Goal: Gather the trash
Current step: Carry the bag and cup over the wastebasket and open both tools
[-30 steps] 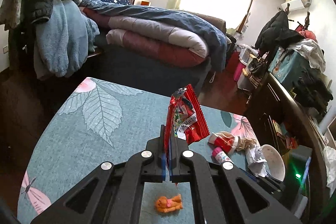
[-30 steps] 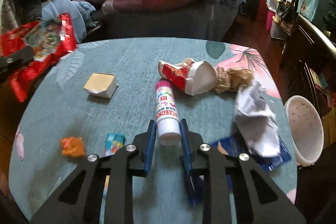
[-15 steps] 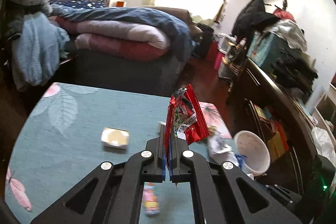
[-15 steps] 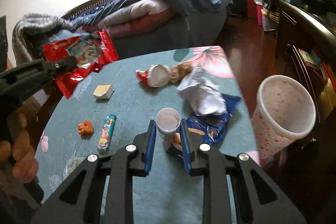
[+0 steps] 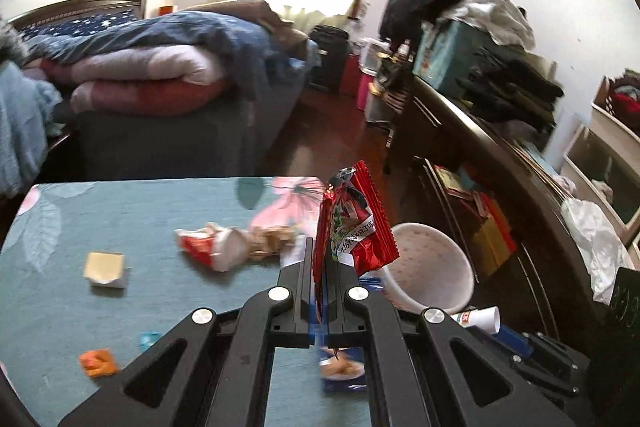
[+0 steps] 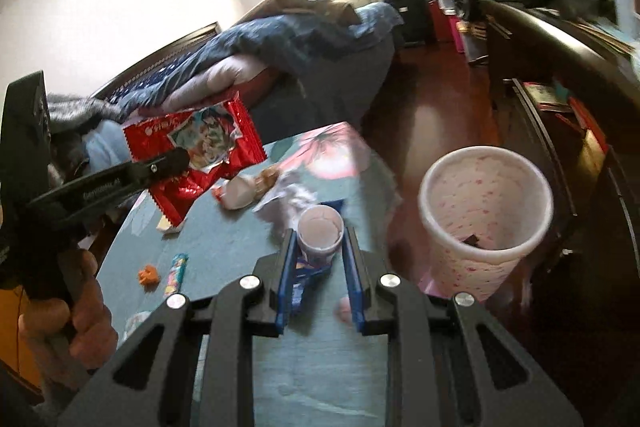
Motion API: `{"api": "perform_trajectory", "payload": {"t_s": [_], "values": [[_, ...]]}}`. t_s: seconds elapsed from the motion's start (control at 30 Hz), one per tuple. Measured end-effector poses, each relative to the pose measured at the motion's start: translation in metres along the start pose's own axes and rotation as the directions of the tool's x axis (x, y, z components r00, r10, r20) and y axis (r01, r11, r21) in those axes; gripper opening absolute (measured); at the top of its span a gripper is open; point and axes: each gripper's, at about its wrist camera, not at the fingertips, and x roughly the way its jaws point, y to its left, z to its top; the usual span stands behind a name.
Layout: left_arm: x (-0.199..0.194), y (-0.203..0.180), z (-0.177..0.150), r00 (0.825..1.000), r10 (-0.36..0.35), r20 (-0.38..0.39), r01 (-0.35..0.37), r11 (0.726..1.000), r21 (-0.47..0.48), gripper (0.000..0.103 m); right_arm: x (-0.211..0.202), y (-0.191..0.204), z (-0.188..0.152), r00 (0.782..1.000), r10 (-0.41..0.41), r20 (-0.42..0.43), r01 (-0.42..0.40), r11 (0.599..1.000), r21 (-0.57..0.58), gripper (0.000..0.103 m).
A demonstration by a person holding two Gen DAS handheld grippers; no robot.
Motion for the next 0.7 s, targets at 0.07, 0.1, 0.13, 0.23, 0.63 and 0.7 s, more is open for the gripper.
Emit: {"api": "perform_trajectory", "payload": {"t_s": [0.07, 0.1, 0.13, 0.23, 0.63, 0.7], "values": [[0.010, -0.017, 0.002, 1.000, -0.016, -0.009, 0.016, 0.999, 0.027, 0.002, -0.004, -0.018, 0.002, 1.000, -0.025, 0.015, 0.025, 0.999, 0.025, 0.024], [0.014, -0.024, 0.002, 1.000, -0.023, -0.014, 0.023, 0.999, 0.036, 0.002, -0.005, -0.026, 0.003, 0.999, -0.040, 0.021, 0.039, 0.999, 0.035, 0.024], [0.021, -0.034, 0.003, 0.999, -0.037, -0.023, 0.038, 0.998, 0.050, 0.002, -0.006, -0.034, 0.003, 0.998, -0.058, 0.027, 0.057, 0.997, 0.046, 0.024], [0.037, -0.057, 0.003, 0.997, -0.064, -0.041, 0.067, 0.994, 0.083, 0.002, -0.007, -0.066, 0.007, 0.991, -0.128, 0.043, 0.124, 0.988, 0.087, 0.024], [0.134, -0.144, 0.007, 0.986, -0.085, -0.142, 0.111, 0.976, 0.187, 0.004, 0.034, -0.167, 0.032, 0.951, -0.308, 0.038, 0.295, 0.935, 0.200, 0.024], [0.148, -0.153, 0.010, 0.986, -0.073, -0.147, 0.103, 0.974, 0.202, 0.016, 0.045, -0.180, 0.038, 0.945, -0.326, 0.039, 0.311, 0.928, 0.206, 0.026]]}}
